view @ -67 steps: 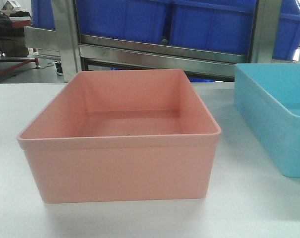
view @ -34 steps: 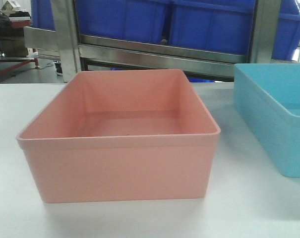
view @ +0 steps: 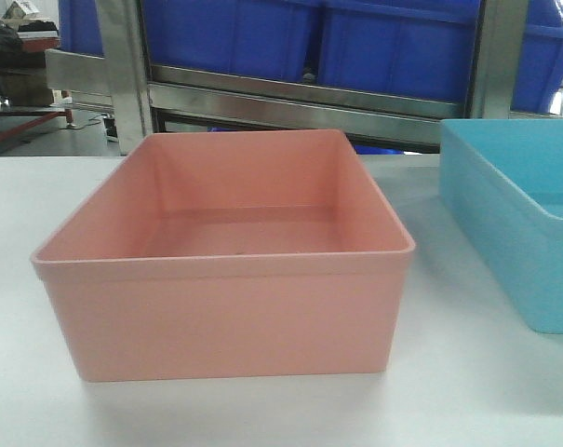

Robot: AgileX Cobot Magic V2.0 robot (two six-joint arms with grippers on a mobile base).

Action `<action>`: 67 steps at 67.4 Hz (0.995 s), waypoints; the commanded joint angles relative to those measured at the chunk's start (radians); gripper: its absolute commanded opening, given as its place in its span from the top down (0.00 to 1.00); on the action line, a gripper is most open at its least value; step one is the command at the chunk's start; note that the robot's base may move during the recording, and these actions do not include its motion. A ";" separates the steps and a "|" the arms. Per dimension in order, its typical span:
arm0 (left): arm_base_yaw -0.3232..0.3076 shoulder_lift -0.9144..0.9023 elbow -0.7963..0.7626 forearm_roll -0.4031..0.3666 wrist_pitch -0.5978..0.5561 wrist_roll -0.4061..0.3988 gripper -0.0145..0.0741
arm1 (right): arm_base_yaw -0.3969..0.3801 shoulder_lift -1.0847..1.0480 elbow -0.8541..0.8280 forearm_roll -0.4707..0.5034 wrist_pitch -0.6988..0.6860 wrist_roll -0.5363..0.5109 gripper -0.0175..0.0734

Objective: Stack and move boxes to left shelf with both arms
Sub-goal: 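Lower the right gripper onto the light-blue bin's wall, then grip and lift the light-blue bin with the right gripper toward the pink bin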

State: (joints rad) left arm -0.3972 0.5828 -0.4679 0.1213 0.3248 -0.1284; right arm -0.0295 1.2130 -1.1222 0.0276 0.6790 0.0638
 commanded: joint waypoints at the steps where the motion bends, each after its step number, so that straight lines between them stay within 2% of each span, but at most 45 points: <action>1: -0.007 -0.001 -0.030 0.004 -0.084 -0.001 0.85 | -0.056 0.042 -0.123 -0.009 0.074 -0.006 0.20; 7: -0.007 -0.001 -0.030 0.004 -0.084 -0.001 0.85 | -0.158 0.110 -0.212 -0.007 0.199 -0.023 0.20; 11: -0.007 -0.001 -0.030 0.004 -0.084 -0.001 0.85 | -0.223 0.154 -0.264 0.009 0.256 -0.081 0.20; 19: -0.007 -0.001 -0.030 0.004 -0.084 -0.001 0.85 | -0.349 0.252 -0.343 0.122 0.330 -0.266 0.20; 24: -0.007 -0.001 -0.030 0.004 -0.084 -0.001 0.85 | -0.395 0.323 -0.383 0.215 0.351 -0.405 0.20; 31: -0.007 -0.001 -0.030 0.004 -0.084 -0.001 0.85 | -0.416 0.414 -0.416 0.304 0.318 -0.527 0.20; 41: -0.007 -0.001 -0.030 0.004 -0.084 -0.001 0.85 | -0.408 0.515 -0.426 0.313 0.188 -0.645 0.20; 59: -0.007 -0.001 -0.030 0.004 -0.084 -0.001 0.85 | -0.405 0.681 -0.426 0.313 0.074 -0.680 0.21; 67: -0.007 -0.001 -0.030 0.004 -0.084 -0.001 0.85 | -0.405 0.735 -0.426 0.313 0.072 -0.688 0.30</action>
State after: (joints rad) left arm -0.3972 0.5828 -0.4679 0.1213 0.3232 -0.1284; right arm -0.4365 1.9758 -1.5116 0.3178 0.7882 -0.6065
